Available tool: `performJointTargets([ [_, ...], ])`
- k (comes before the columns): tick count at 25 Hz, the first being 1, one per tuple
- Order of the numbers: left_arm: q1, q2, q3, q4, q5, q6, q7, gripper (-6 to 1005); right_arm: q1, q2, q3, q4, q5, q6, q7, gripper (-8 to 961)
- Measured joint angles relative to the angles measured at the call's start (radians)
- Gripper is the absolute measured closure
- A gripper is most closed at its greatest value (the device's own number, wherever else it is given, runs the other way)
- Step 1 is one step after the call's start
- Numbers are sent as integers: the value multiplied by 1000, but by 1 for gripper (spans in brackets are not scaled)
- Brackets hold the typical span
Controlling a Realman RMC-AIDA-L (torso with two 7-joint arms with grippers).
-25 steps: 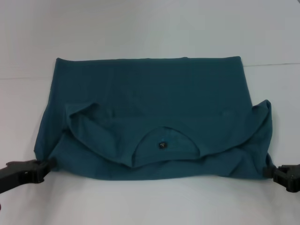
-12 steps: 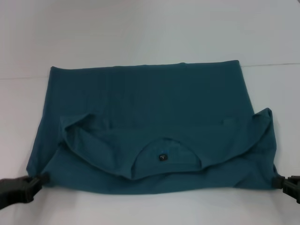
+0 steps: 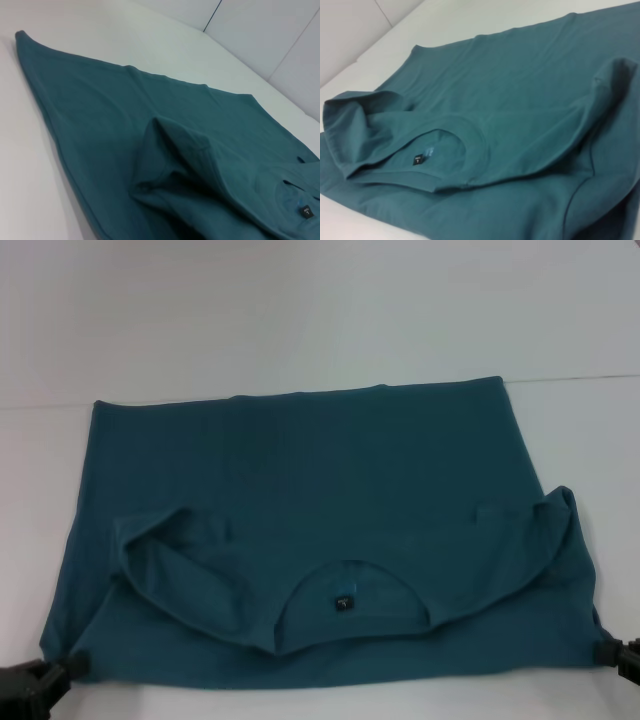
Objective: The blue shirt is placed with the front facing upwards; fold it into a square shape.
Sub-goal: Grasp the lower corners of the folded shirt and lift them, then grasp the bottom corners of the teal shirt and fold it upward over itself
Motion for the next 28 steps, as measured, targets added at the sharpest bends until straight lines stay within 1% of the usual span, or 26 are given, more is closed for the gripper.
performJointTargets([
  [6,18,5,-21,18,1,39,40,961,-8,1,7,1,-21,-10,-12,912],
  [13,29,22,-50,49,4,89,80,961,-34,2,15,2,-22,-51,-27,913],
  [21,53,26,-91,58,17,141,118,960,-71,2,20,1,-26,-66,-47,913],
  [25,58,29,-100,60,21,150,119,960,-75,3,39,7,-44,-84,-58,912],
  [28,50,31,-124,67,22,153,121,960,-71,4,53,10,-46,-93,-73,912],
])
